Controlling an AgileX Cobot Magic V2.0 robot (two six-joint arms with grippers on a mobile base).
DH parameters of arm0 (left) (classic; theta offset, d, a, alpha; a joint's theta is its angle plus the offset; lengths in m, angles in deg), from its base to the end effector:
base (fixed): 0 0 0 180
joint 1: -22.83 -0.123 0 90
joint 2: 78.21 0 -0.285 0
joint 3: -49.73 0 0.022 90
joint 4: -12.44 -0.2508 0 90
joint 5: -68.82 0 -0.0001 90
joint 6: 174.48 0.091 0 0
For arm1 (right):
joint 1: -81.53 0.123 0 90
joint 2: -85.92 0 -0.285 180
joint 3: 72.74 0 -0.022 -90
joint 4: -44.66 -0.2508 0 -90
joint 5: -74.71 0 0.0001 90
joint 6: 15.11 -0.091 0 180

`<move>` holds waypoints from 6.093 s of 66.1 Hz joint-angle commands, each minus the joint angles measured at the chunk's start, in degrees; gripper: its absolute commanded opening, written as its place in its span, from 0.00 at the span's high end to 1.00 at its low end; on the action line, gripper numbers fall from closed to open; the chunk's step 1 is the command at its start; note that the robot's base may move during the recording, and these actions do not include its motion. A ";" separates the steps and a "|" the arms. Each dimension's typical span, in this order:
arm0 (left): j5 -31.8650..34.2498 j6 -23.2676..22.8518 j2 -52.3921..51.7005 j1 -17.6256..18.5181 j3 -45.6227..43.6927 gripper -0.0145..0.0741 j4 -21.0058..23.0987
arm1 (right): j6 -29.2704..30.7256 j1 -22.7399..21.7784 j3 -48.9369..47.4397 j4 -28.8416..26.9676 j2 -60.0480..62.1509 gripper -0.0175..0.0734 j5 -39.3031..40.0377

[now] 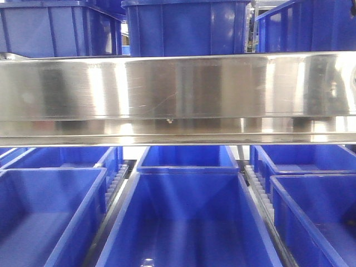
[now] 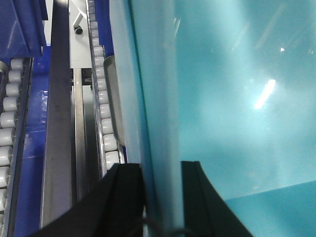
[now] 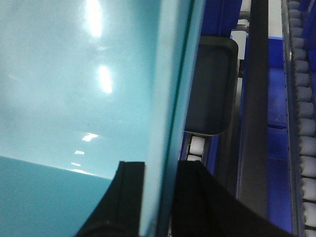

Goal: Move two blue bins to right shelf middle

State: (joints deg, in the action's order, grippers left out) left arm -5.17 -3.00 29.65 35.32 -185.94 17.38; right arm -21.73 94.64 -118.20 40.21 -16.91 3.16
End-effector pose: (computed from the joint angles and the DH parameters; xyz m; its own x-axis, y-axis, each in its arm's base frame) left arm 0.3355 -0.0820 0.5119 -0.6152 -0.0390 -0.7874 0.1778 0.9662 -0.1867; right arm 0.3230 0.0821 0.4976 -0.6446 -0.0071 -0.7645 -0.1939 0.9688 0.1545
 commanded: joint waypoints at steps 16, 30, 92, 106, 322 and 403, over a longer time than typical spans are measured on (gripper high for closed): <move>4.03 0.85 -0.97 0.22 -0.98 0.96 3.25 | 1.85 0.21 -1.06 -2.19 0.99 0.99 6.08; 4.03 0.85 -0.97 0.22 -0.98 0.96 3.25 | 1.85 0.21 -1.06 -2.19 0.99 0.99 6.08; 22.85 0.85 -0.97 0.22 -0.98 0.96 3.25 | 1.85 0.21 -1.06 -2.19 0.99 0.99 6.08; 22.85 0.85 -0.97 0.22 -0.98 0.96 3.25 | 1.85 0.21 -1.06 -2.19 0.99 0.99 6.08; 22.85 0.85 -0.97 0.22 -0.98 0.96 3.25 | 1.85 0.21 -1.06 -2.19 0.99 0.99 6.17; 22.85 0.85 -0.97 0.22 -0.98 0.96 3.25 | 1.85 0.21 -1.06 -2.19 0.99 0.99 6.22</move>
State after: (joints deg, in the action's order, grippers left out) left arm 11.73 -1.23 29.65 35.32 -185.94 17.16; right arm -22.39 94.55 -118.30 39.62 -16.91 4.71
